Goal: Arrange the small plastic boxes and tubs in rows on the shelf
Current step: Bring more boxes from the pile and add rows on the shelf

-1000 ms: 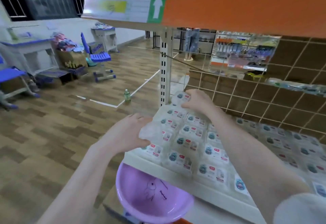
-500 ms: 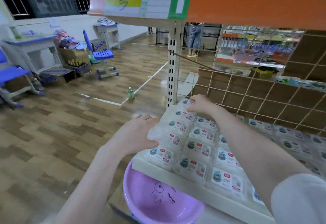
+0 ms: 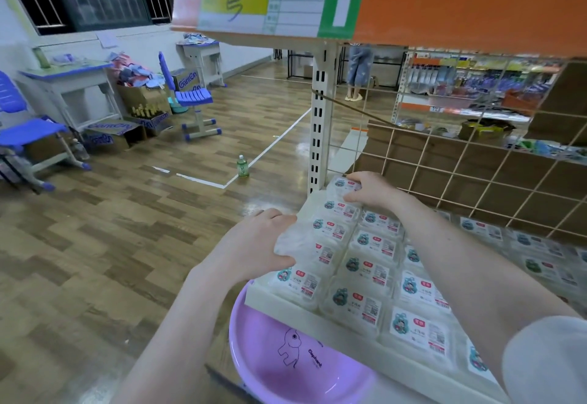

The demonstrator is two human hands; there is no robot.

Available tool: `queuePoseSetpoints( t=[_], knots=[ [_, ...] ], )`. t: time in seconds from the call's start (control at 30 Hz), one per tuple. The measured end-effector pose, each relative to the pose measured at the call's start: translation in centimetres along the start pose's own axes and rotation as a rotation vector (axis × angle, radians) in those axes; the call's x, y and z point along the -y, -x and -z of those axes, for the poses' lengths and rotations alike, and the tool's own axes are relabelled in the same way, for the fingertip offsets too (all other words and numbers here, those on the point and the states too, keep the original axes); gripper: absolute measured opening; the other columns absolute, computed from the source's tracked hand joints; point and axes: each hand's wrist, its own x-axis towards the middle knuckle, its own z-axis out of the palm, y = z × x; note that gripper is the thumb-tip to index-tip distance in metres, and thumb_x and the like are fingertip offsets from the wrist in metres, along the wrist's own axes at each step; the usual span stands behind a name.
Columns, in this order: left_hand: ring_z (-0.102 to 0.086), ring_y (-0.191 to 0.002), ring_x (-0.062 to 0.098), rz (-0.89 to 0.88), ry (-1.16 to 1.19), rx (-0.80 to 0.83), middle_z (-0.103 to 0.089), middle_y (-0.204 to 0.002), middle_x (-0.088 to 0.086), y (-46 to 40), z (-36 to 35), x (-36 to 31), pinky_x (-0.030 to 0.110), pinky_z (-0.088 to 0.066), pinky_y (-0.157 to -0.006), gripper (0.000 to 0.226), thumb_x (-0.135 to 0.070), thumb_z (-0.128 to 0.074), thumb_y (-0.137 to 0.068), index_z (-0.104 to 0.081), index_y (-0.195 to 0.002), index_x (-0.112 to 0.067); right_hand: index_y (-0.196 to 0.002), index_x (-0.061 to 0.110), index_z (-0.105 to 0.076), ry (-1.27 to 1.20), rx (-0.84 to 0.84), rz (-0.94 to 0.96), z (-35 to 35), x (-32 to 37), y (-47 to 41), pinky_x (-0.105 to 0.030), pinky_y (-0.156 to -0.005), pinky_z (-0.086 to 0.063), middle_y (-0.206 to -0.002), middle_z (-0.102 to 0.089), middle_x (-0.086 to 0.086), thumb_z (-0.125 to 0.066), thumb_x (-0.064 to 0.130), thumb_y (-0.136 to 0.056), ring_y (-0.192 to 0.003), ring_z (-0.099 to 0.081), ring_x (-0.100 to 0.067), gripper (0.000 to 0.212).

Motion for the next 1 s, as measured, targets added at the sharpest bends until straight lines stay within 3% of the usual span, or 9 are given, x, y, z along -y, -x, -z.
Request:
queuePoseSetpoints(
  t=[0.13,0.23,0.3,0.53,0.7,0.87,0.93,1.0],
  knots=[
    [-0.039,-0.12,0.013,-0.015,-0.002,0.003,-0.045,-0.132,-0.006,-0.2,-0.2,-0.2,0.022,-0.032,-0.095,0.071,-0.04,-0.065,-0.078,-0.036,-0.142,-0.028,-0.113,0.02,-0.061,-0.018,-0.05,0.044,-0.1,-0.3,0.4,-0.025,-0.066,-0.046,-0.112,-0.062,-0.001,-0.066,0.023,-0.081,-0.079,-0.056,-0.005,0.033],
    [-0.039,-0.12,0.013,-0.026,0.004,0.011,-0.045,-0.131,-0.007,-0.3,-0.3,-0.3,0.02,-0.032,-0.091,0.07,-0.04,-0.065,-0.079,-0.036,-0.142,-0.028,-0.133,0.013,-0.049,0.043,-0.121,0.043,0.2,-0.4,1.5,-0.032,-0.087,-0.042,-0.133,-0.049,-0.005,-0.059,0.03,-0.088,-0.11,-0.052,-0.02,0.049],
    [-0.039,-0.118,0.013,-0.035,0.006,0.022,-0.046,-0.13,-0.008,-0.4,-0.4,-0.5,0.02,-0.032,-0.088,0.07,-0.04,-0.065,-0.079,-0.036,-0.142,-0.029,-0.138,0.012,-0.042,0.071,-0.16,0.029,0.5,-0.7,2.8,-0.032,-0.092,-0.037,-0.14,-0.043,-0.006,-0.053,0.034,-0.093,-0.121,-0.046,-0.022,0.051],
    [-0.045,-0.117,0.015,-0.094,0.011,0.066,-0.047,-0.131,-0.006,-2.3,-0.9,-1.6,0.028,-0.041,-0.09,0.07,-0.041,-0.065,-0.078,-0.038,-0.141,-0.028,-0.133,0.017,-0.047,0.236,-0.262,-0.082,1.2,-4.2,10.2,-0.023,-0.076,-0.037,-0.131,-0.051,-0.004,-0.043,0.042,-0.096,-0.109,-0.055,-0.019,0.045],
    [-0.052,-0.113,0.022,-0.177,-0.008,0.133,-0.051,-0.128,0.002,-4.9,-1.9,-3.6,0.034,-0.046,-0.088,0.069,-0.042,-0.067,-0.076,-0.043,-0.138,-0.023,-0.134,0.02,-0.048,0.306,-0.306,-0.2,2.0,-7.1,15.2,-0.033,-0.085,-0.043,-0.139,-0.046,-0.002,-0.043,0.04,-0.097,-0.115,-0.053,-0.022,0.043],
    [-0.04,-0.129,0.015,-0.208,-0.06,0.154,-0.042,-0.141,-0.005,-7.3,-3.3,-6.2,0.025,-0.039,-0.087,0.071,-0.046,-0.061,-0.075,-0.038,-0.14,-0.032,-0.137,0.025,-0.045,0.284,-0.314,-0.238,2.4,-8.7,18.7,-0.036,-0.087,-0.046,-0.139,-0.046,0.001,-0.042,0.041,-0.097,-0.115,-0.052,-0.022,0.043],
    [-0.042,-0.126,0.017,-0.248,-0.06,0.167,-0.047,-0.135,-0.002,-7.9,-3.8,-7.5,0.023,-0.039,-0.08,0.066,-0.044,-0.061,-0.076,-0.042,-0.136,-0.028,-0.136,0.022,-0.045,0.305,-0.298,-0.258,2.3,-9.2,19.5,-0.035,-0.091,-0.043,-0.14,-0.045,0.002,-0.04,0.042,-0.097,-0.121,-0.048,-0.02,0.044],
    [-0.047,-0.119,0.021,-0.304,-0.077,0.204,-0.053,-0.124,0.002,-8.5,-4.2,-8.7,0.028,-0.044,-0.084,0.06,-0.042,-0.061,-0.077,-0.047,-0.131,-0.021,-0.135,0.021,-0.045,0.318,-0.307,-0.293,2.1,-9.8,20.2,-0.034,-0.091,-0.042,-0.141,-0.044,0.003,-0.038,0.044,-0.097,-0.124,-0.045,-0.02,0.045]
  ],
)
